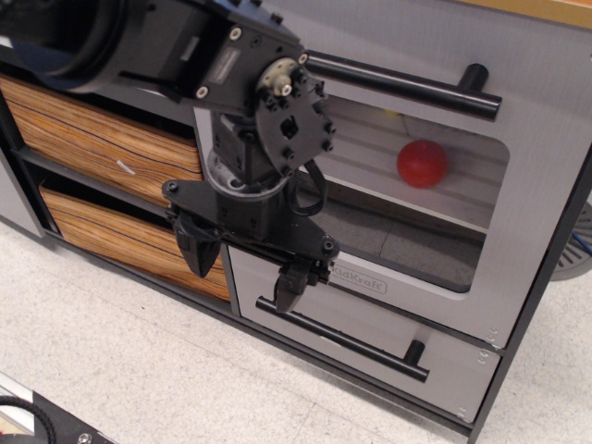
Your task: Open oven
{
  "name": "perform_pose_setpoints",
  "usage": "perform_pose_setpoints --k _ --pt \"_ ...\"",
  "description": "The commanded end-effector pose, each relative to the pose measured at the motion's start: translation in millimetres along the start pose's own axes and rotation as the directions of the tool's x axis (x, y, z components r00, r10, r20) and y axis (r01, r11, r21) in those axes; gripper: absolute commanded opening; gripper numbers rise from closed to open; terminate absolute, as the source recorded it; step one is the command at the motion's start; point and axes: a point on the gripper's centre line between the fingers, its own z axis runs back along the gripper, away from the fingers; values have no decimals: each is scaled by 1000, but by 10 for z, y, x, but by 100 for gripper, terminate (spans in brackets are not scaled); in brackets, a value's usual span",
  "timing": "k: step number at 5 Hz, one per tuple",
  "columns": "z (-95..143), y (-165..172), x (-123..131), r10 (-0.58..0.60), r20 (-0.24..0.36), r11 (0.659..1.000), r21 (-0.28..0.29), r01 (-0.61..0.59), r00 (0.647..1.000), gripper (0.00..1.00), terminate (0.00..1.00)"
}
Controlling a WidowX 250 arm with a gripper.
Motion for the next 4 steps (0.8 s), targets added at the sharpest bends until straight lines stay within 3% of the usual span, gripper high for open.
perform_pose_setpoints --k 1,2,3,4 --pt "0 0 0 0 0 1000 0 0 1000 100 0" --pt "290 31 210 267 42 960 -104 -262 963 100 0" --pt "468 62 402 504 81 858 -166 -487 860 100 0" --pt "644 137 600 697 79 706 -251 -662 713 100 0"
